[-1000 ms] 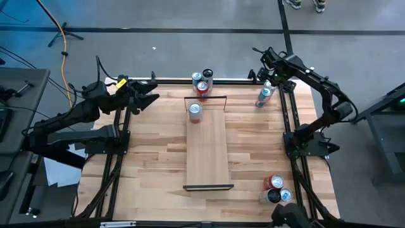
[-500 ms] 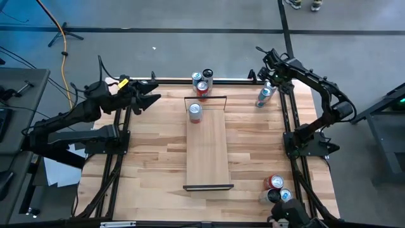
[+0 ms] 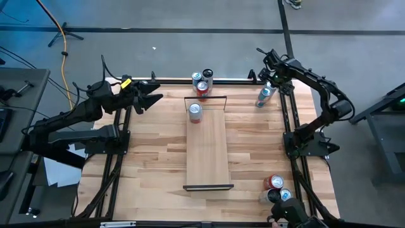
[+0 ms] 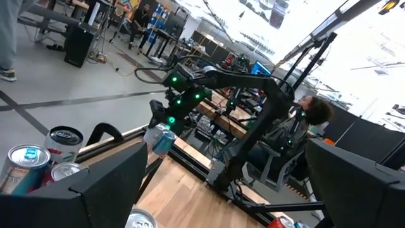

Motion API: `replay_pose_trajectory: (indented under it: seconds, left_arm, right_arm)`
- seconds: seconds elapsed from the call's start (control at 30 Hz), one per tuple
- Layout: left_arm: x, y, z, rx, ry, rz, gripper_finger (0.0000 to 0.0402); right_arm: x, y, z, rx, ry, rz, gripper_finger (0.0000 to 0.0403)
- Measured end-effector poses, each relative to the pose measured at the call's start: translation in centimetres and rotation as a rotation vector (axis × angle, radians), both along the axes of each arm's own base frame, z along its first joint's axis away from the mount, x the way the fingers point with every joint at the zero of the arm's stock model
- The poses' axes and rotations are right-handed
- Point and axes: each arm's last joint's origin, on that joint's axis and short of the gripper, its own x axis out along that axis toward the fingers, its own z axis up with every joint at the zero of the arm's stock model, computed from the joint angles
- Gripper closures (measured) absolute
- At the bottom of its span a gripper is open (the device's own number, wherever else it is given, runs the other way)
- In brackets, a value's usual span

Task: Place canned beverage on shelf
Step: Put the pink white soda can on the shelf aligned with the other pink white soda can

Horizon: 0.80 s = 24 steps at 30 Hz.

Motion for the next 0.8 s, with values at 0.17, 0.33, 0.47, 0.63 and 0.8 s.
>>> replay_pose_trajectory:
  seconds: [0.17,0.33,0.47,0.63,0.8]
  left_arm:
    - [0.00,0.00,-0.01,-0.006,-0.001,0.000,0.0012]
    - [0.00,0.00,-0.01,-0.020,-0.006,-0.002,0.0012]
    - [0.00,0.00,-0.01,-0.020,-0.006,-0.002,0.0012]
    - [0.00,0.00,-0.01,-0.020,-0.005,-0.002,0.0012]
    - [0.00,0.00,-0.01,-0.020,-0.005,-0.002,0.0012]
  right_arm:
    - [0.22,-0.35,-0.84,0.028,0.015,-0.002,0.0040]
    - [0.30,-0.57,-1.16,0.028,0.026,-0.002,0.0088]
    - [0.28,-0.57,-1.15,0.026,0.033,0.001,0.0115]
    - [0.28,-0.56,-1.16,0.031,0.039,0.035,0.0115]
    - [0.45,-0.32,-1.00,0.036,0.045,0.073,0.0115]
